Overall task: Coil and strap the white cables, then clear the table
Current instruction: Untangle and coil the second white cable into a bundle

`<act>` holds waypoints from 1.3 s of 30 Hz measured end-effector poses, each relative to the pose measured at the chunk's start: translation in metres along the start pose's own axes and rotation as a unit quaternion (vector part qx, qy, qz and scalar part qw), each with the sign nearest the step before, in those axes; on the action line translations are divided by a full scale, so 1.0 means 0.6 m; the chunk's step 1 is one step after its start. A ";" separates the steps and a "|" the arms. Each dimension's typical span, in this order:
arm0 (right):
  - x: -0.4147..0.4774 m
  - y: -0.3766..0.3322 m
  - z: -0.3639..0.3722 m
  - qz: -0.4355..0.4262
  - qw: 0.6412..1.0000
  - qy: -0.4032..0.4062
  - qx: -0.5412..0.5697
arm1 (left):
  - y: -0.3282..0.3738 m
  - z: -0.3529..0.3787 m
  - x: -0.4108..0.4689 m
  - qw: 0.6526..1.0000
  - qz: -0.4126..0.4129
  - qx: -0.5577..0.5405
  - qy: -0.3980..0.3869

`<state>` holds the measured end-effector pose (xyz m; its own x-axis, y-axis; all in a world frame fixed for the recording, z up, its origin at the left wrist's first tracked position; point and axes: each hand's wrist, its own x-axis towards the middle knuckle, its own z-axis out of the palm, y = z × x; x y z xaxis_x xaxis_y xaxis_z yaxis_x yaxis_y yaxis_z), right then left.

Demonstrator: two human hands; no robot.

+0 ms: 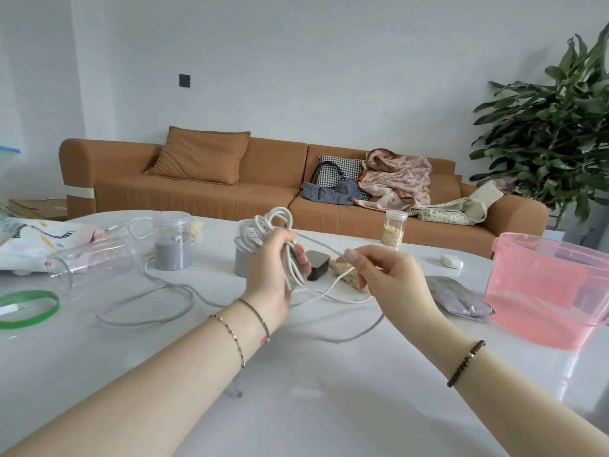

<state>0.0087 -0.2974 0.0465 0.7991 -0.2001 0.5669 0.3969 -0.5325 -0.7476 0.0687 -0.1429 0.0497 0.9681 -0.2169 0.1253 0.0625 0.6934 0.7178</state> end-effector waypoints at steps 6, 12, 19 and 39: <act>-0.011 -0.007 0.004 -0.021 1.000 0.004 -0.014 | -0.003 -0.008 0.002 0.995 0.004 0.095 -0.003; -0.008 -0.007 -0.001 -0.051 0.998 0.018 -0.008 | -0.009 -0.012 0.000 0.981 -0.007 0.185 -0.060; -0.008 0.004 0.004 -0.058 0.995 -0.007 -0.084 | -0.008 -0.015 -0.001 0.974 -0.041 0.199 -0.098; -0.018 0.009 0.012 -0.052 0.984 -0.086 -0.146 | -0.014 -0.024 0.019 0.983 -0.034 0.170 -0.064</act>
<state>0.0056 -0.2921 0.0336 0.8350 -0.0036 0.5503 0.3547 -0.7611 -0.5431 0.0827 -0.1413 0.0354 0.9248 -0.3540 0.1390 0.0200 0.4103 0.9117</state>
